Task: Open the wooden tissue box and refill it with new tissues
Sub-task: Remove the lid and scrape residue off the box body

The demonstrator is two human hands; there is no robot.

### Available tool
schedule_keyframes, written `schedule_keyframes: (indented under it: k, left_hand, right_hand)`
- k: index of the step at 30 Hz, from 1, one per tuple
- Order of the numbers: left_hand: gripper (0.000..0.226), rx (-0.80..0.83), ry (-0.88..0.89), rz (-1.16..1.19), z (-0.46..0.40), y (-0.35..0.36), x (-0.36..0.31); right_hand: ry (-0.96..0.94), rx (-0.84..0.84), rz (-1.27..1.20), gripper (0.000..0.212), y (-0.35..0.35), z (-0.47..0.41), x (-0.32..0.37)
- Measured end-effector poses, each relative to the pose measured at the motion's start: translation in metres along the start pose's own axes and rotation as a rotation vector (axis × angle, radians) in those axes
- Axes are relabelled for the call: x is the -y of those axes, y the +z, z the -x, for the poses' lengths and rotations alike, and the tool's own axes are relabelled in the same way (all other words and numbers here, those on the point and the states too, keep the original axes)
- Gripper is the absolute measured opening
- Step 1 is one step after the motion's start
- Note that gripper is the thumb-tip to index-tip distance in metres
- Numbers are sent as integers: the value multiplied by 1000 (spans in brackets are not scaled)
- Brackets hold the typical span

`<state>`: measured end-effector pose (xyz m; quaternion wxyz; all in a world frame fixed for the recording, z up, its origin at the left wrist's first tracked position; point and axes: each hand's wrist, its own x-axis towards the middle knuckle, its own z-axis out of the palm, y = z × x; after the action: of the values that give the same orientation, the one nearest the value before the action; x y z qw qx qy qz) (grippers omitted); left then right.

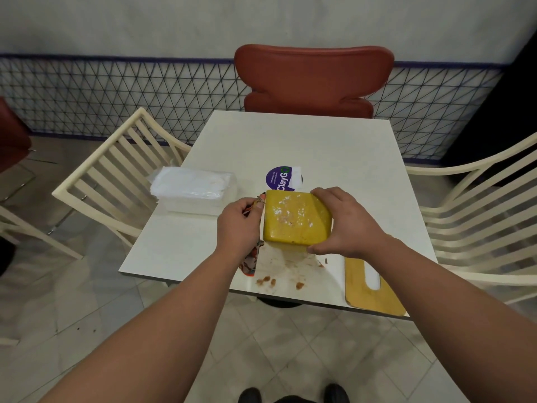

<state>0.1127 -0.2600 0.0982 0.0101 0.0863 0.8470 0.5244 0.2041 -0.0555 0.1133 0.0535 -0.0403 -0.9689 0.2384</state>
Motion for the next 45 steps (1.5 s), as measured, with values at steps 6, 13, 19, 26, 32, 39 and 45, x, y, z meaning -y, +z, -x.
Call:
schedule_keyframes:
  k: [6,13,19,26,32,39,45]
  left_hand:
    - [19,32,120,-15,-14,-24,-22]
    - [18,121,178,-184,-21,-21,-26]
    - [17,132,210,-222,-20,-18,-23]
    - [25,185,502,-495,-21,-4,-50]
    - [28,261,616,-723,-27,0,-52]
    - [27,234,613,-707,-27,12,-54]
    - [29,261,598,-728,-34,-2,-52]
  right_hand:
    - [-13,6,-20,117,2,-2,-3]
    - [-19,60,-123,118,-1,-5,-9]
    - [-25,51,-150,117,2,-3,-13]
    - [-40,33,-147,116,5,-7,-15]
    - [-47,21,-127,114,4,-8,-14]
    - [-57,-1,-107,114,5,-6,-13]
    - [-46,1,-66,114,4,-4,-11]
